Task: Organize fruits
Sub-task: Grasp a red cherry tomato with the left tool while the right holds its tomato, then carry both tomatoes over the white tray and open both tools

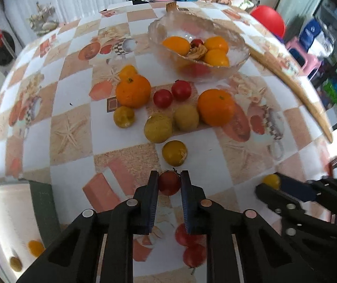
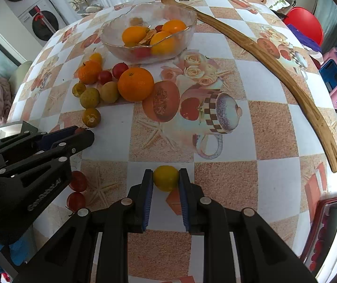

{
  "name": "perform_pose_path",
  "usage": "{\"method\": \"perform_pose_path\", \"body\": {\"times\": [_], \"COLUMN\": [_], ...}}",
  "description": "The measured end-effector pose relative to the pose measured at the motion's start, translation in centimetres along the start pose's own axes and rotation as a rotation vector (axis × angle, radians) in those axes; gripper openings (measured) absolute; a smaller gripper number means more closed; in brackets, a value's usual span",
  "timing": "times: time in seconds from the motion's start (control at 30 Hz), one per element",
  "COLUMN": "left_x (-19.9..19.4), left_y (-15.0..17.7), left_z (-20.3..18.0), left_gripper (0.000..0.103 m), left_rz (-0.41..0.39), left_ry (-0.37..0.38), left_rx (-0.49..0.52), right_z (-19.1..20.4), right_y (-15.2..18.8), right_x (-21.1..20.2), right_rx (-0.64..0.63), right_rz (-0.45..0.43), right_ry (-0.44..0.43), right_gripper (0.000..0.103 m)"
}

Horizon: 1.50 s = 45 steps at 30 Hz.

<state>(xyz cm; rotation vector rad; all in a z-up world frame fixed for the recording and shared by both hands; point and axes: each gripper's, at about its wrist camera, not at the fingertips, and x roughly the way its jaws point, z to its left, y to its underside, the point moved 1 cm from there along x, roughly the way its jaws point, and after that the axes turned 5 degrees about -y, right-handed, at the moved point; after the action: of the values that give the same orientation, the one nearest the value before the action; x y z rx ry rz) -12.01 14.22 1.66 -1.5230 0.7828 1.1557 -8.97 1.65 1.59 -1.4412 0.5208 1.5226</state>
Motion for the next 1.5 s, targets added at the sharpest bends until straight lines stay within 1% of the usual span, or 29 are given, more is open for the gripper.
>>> {"method": "perform_pose_path", "body": {"times": [0.13,0.33,0.47,0.63,0.77,0.97,1.1,1.3,1.4,1.5], "left_x": [-1.2,-3.2,-4.4,-5.7,-6.9,-8.1,-8.3,-7.4,-6.6,-5.9], "left_y": [0.1,0.7,1.7,3.7,5.5,7.7,8.8,9.3,9.2,9.2], "left_z": [0.8,3.4,5.4,8.0,10.8,15.3,18.3,21.6,22.8,23.9], "left_gripper": [0.020,0.020,0.020,0.020,0.020,0.020,0.020,0.020,0.020,0.020], "left_rz": [-0.023,-0.052,-0.062,-0.075,-0.080,-0.095,-0.100,-0.093,-0.089,-0.082], "left_ry": [0.015,0.016,0.008,-0.007,-0.030,-0.074,-0.107,-0.151,-0.174,-0.179], "left_rx": [-0.020,-0.063,-0.092,-0.132,-0.174,-0.229,-0.260,-0.268,-0.268,-0.283], "right_z": [-0.1,0.9,1.8,3.9,6.2,10.6,14.3,19.6,21.5,23.1], "right_y": [0.0,0.1,0.1,0.4,0.6,0.9,0.9,-0.1,-0.8,-1.4], "right_x": [-0.2,-1.3,-1.7,-1.8,-1.8,-1.6,-1.0,0.2,1.3,2.7], "right_rx": [0.014,0.014,0.019,0.004,-0.019,-0.070,-0.100,-0.138,-0.146,-0.146], "right_rz": [-0.002,-0.023,-0.027,-0.024,-0.022,-0.018,-0.009,-0.003,0.007,0.020], "right_ry": [-0.019,-0.069,-0.089,-0.101,-0.120,-0.152,-0.194,-0.255,-0.268,-0.268], "right_gripper": [0.023,0.023,0.023,0.023,0.023,0.023,0.024,0.023,0.023,0.023]}}
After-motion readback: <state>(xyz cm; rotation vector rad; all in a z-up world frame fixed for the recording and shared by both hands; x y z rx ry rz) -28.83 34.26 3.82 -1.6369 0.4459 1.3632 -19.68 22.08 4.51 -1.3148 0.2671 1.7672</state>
